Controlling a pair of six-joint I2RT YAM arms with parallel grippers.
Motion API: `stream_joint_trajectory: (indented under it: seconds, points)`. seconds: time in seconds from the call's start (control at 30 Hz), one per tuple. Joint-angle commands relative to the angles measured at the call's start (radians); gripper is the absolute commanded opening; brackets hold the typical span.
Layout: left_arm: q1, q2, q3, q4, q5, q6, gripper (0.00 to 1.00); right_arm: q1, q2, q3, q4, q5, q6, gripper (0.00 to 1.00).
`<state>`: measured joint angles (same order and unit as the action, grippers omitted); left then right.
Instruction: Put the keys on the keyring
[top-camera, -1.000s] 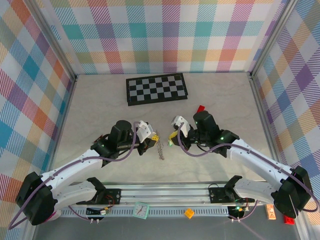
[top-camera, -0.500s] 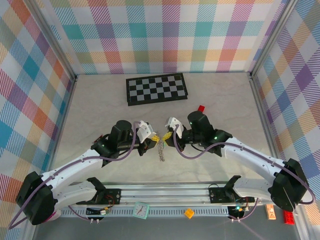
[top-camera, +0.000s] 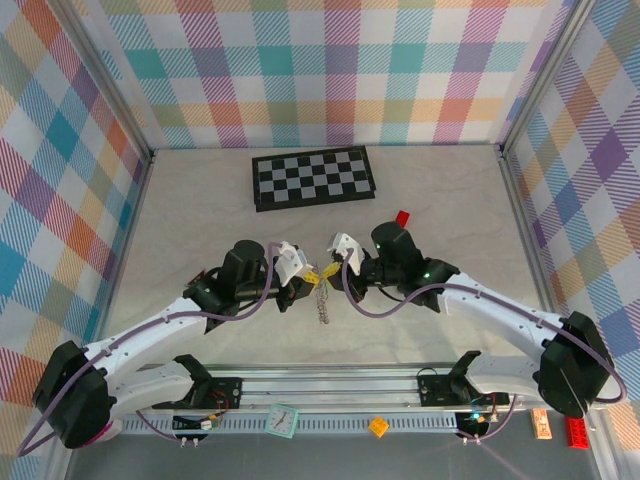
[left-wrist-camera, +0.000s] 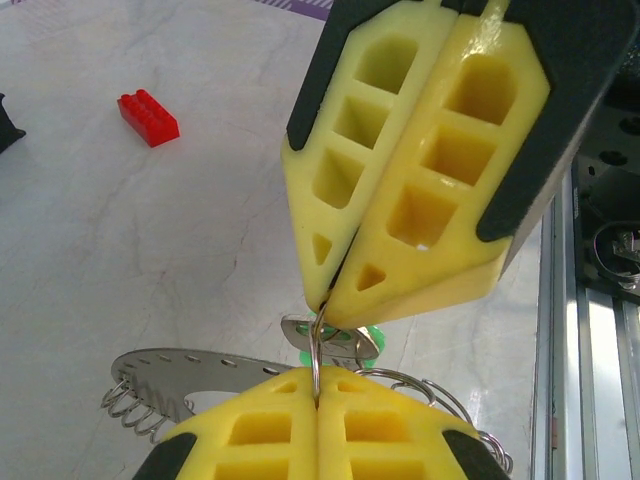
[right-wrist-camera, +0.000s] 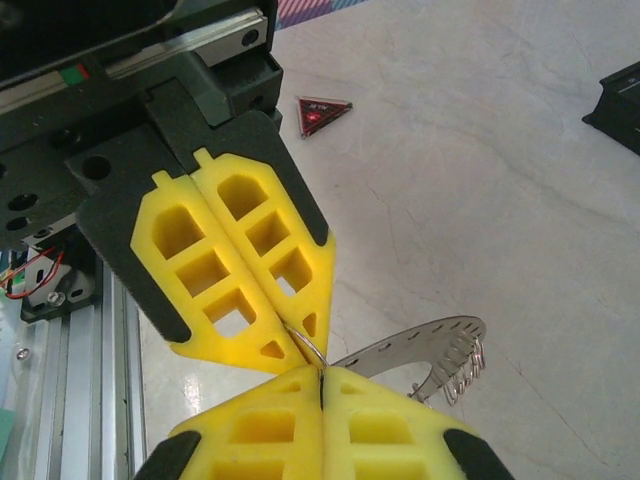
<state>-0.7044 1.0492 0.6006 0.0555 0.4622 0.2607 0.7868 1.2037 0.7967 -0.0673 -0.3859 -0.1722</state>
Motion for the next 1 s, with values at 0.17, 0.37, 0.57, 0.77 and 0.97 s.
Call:
stream_joint_trajectory:
  seconds: [0.17,0.37,0.57,0.77,0.97]
  points:
    - [0.005,0.003,0.033,0.038,0.038,-0.003,0.00,0.007,0.017,0.044,0.026,0.091,0.035,0.00]
    - [0.002,0.002,0.023,0.041,0.022,0.023,0.00,0.007,0.019,0.057,-0.013,0.163,0.126,0.00]
    - [-0.005,-0.014,-0.002,0.067,-0.003,0.060,0.00,0.006,0.022,0.056,-0.039,0.172,0.216,0.00]
    - [-0.007,-0.034,-0.040,0.143,-0.008,0.063,0.00,0.006,0.039,0.059,-0.063,0.143,0.257,0.00]
    - [-0.007,-0.056,-0.083,0.231,-0.011,0.064,0.00,0.003,0.062,0.050,-0.062,0.108,0.279,0.07]
